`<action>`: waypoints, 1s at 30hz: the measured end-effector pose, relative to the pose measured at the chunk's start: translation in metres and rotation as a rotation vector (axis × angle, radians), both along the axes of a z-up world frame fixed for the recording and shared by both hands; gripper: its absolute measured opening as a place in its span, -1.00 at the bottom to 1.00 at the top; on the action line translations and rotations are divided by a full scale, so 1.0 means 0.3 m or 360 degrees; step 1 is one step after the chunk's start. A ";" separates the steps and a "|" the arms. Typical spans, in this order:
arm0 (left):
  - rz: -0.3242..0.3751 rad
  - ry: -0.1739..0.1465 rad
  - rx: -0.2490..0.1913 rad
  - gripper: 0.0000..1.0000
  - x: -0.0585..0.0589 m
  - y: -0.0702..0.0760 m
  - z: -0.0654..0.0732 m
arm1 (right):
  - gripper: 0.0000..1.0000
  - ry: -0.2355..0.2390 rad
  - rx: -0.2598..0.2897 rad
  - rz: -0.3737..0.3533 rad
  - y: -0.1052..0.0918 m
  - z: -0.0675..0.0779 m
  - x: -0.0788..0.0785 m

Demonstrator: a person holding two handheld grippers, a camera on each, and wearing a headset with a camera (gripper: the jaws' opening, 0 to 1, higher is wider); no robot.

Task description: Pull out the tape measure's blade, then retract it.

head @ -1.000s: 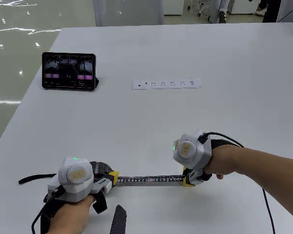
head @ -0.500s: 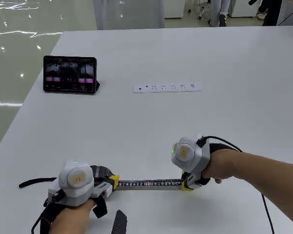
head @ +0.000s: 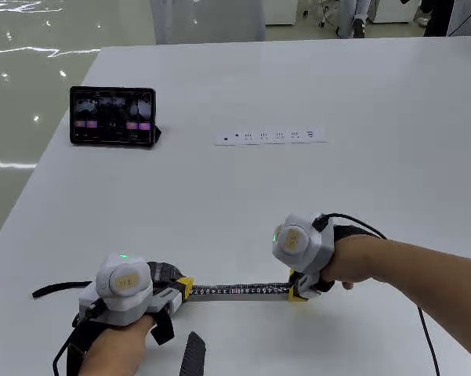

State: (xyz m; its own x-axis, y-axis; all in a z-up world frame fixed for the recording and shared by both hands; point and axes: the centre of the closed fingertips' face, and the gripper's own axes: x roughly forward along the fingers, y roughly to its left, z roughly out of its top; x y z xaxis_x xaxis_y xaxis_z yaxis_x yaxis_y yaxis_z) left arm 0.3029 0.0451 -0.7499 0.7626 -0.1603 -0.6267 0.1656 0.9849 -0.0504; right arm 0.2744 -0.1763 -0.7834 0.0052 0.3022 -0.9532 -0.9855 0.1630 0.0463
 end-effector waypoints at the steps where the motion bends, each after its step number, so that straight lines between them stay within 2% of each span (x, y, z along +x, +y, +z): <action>1: 0.0000 0.0001 0.0000 0.23 0.000 0.000 0.000 | -0.80 0.0001 0.0001 -0.0002 0.002 0.000 0.000; 30: 0.0000 0.0013 -0.0003 0.23 -0.004 -0.003 -0.001 | -0.80 0.0022 0.0001 -0.0012 0.037 -0.001 0.001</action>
State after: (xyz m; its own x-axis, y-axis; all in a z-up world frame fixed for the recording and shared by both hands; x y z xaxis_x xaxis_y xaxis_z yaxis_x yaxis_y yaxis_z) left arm 0.3018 0.0441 -0.7503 0.7574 -0.1616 -0.6327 0.1652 0.9848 -0.0539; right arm 0.2746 -0.1653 -0.7835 -0.0057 0.3025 -0.9531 -0.9835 0.1706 0.0600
